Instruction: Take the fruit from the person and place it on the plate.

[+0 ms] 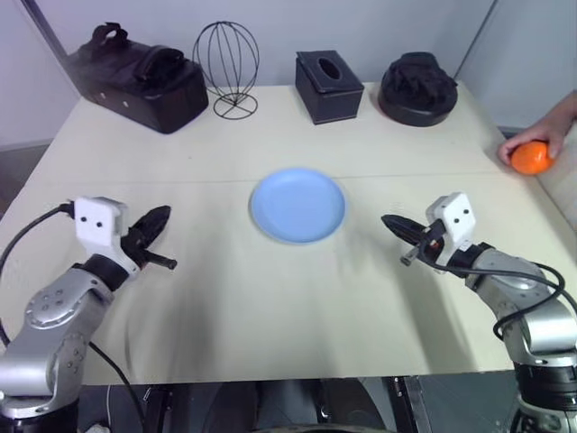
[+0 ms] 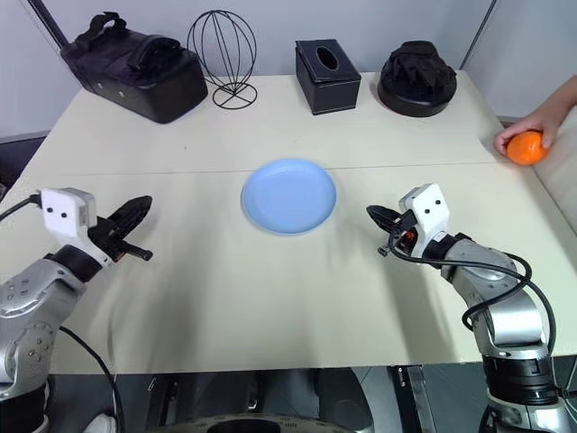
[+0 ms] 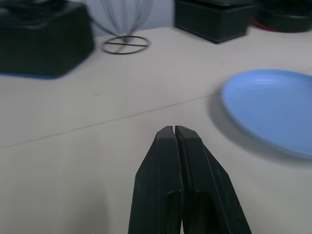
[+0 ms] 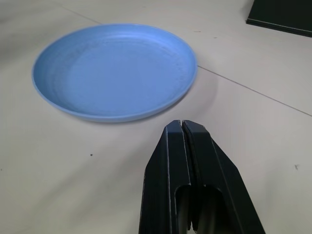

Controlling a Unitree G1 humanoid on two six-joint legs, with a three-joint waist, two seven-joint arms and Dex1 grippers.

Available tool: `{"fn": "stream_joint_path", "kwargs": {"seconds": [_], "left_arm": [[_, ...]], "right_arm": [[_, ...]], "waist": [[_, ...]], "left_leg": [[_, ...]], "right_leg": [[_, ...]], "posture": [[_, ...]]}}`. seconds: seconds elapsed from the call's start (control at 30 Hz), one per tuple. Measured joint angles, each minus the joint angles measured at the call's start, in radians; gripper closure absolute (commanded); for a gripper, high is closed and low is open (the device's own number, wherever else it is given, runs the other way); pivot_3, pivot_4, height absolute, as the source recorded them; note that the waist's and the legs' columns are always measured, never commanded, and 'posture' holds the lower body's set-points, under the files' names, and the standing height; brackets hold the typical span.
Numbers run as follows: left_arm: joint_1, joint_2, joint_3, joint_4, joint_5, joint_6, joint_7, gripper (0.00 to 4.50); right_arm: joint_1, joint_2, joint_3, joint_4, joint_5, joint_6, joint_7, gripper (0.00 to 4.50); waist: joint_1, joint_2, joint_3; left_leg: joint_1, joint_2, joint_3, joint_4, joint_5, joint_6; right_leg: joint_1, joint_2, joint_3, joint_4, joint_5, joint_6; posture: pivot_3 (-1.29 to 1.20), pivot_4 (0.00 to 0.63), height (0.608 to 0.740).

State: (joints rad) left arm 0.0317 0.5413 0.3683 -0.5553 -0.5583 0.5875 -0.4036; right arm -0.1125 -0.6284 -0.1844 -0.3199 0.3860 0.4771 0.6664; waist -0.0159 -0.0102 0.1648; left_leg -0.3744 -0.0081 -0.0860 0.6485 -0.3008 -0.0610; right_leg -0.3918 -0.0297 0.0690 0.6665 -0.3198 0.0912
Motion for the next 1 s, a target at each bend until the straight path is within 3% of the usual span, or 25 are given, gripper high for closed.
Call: {"fn": "stream_joint_path", "kwargs": {"seconds": [1.0], "left_arm": [[-0.037,0.001,-0.036,0.003,-0.019,0.014,0.000,4.47]], "right_arm": [[0.011,0.000,-0.017,-0.031,0.003,0.018,-0.020,4.49]], "waist": [[0.002,0.000,0.000]], "left_leg": [[0.000,0.000,0.000,0.000,0.000,0.000]], "right_leg": [[0.000,0.000,0.000,0.000,0.000,0.000]], "posture": [[0.00,0.150,0.740]]}}
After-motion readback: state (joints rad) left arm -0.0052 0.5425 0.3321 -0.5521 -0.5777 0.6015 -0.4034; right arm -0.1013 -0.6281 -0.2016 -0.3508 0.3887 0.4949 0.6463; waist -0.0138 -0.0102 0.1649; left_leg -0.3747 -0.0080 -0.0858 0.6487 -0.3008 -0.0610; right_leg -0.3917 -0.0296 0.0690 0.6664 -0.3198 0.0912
